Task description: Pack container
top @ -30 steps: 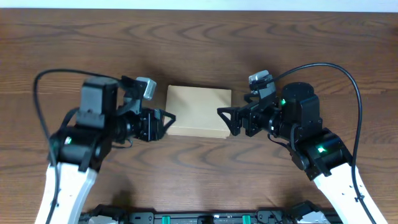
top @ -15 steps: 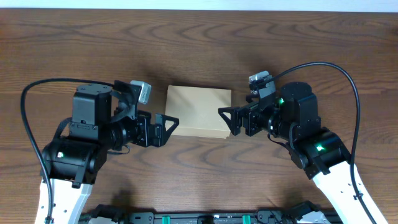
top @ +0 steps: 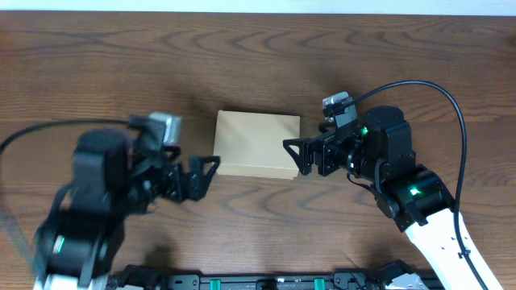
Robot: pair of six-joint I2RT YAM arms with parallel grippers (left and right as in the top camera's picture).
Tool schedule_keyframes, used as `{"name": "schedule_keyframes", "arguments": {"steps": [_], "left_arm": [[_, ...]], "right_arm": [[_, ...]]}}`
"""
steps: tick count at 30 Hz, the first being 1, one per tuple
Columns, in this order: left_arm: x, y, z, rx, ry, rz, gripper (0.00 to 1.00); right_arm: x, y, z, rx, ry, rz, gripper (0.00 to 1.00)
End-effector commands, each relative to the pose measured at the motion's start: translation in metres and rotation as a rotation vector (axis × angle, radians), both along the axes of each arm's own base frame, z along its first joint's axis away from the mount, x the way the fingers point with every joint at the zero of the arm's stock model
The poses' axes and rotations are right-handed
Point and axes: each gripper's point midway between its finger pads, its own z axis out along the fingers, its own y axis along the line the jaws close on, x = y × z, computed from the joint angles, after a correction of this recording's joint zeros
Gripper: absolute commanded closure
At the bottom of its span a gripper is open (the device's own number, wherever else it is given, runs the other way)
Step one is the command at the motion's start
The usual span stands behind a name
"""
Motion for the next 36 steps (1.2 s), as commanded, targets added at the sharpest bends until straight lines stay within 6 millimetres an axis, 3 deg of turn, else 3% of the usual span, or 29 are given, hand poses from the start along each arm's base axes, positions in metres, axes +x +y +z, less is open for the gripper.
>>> {"name": "schedule_keyframes", "arguments": {"steps": [1,3,6,14,20,30,36], "left_arm": [[-0.006,0.037,0.017,0.084,-0.144,0.184,0.05],[-0.012,0.049,0.024,0.087,-0.230,0.241,0.05],[-0.016,0.059,0.019,0.069,-0.335,0.293,0.05],[-0.002,0.055,-0.048,-0.016,-0.474,0.292,0.05],[0.008,0.054,-0.085,-0.039,-0.522,0.295,0.05],[0.017,0.055,-0.133,-0.070,-0.521,0.318,0.05],[0.016,0.055,-0.141,-0.062,-0.488,0.316,0.05]], "right_arm": [[0.001,0.001,0.002,-0.003,-0.006,0.000,0.01],[0.001,0.001,0.002,-0.003,-0.006,0.000,0.01],[0.001,0.001,0.002,-0.003,-0.006,0.000,0.01],[0.001,0.001,0.002,-0.003,-0.006,0.000,0.01],[0.001,0.001,0.002,-0.004,-0.006,0.000,0.01],[0.001,0.001,0.002,-0.004,-0.006,0.000,0.01],[0.001,0.001,0.002,-0.003,-0.006,0.000,0.01]]}}
